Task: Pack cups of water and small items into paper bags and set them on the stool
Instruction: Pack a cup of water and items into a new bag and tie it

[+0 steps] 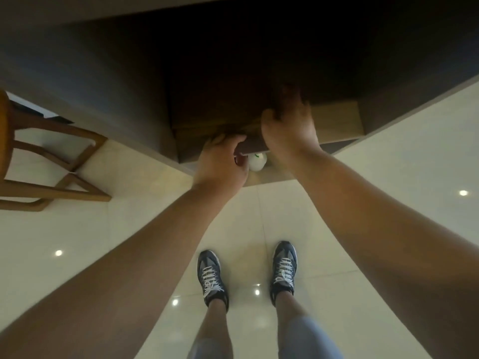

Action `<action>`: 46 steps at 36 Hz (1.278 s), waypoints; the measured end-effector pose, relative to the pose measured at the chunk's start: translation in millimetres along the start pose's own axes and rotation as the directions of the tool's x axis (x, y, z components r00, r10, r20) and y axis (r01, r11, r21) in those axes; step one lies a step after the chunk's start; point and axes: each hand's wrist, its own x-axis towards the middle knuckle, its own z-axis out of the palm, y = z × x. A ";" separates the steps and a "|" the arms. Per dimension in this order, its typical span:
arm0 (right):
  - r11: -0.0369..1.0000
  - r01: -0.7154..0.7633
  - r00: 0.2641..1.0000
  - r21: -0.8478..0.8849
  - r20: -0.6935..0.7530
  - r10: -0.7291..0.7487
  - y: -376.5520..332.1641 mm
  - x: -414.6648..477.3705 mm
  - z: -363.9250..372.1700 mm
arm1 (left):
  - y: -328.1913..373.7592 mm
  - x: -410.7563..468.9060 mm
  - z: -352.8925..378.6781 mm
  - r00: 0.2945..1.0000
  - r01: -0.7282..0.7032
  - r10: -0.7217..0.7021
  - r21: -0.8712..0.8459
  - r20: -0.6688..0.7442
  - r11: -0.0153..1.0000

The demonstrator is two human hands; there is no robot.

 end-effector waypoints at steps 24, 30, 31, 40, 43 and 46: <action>0.931 0.076 0.996 -0.358 0.075 -0.052 -34.1 -11.8 25.8 | 1.7 -11.1 6.9 1.000 -0.003 0.003 0.006 -0.010 1.000; 1.000 -0.015 0.994 0.001 -0.109 0.015 -35.1 0.9 21.7 | -1.2 -11.2 6.0 0.999 -0.026 0.026 -0.013 0.031 1.000; 0.993 -0.060 0.992 0.104 -0.108 0.071 -35.4 6.1 20.1 | -1.3 -11.3 5.4 0.999 -0.023 0.024 -0.026 0.037 0.999; 0.676 -0.413 0.900 0.610 0.159 0.406 -34.6 22.2 -12.8 | -0.2 -15.4 -2.2 0.995 0.036 -0.021 -0.144 0.100 0.989; 0.492 -0.571 0.802 0.657 0.318 0.506 -31.2 18.1 -15.6 | -3.0 -13.3 -9.6 0.983 0.140 -0.098 -0.285 0.157 0.948; 0.391 -0.634 0.762 0.667 0.451 0.465 -35.3 11.4 -13.4 | -4.0 -13.8 -12.5 0.983 0.120 -0.077 -0.267 0.166 0.956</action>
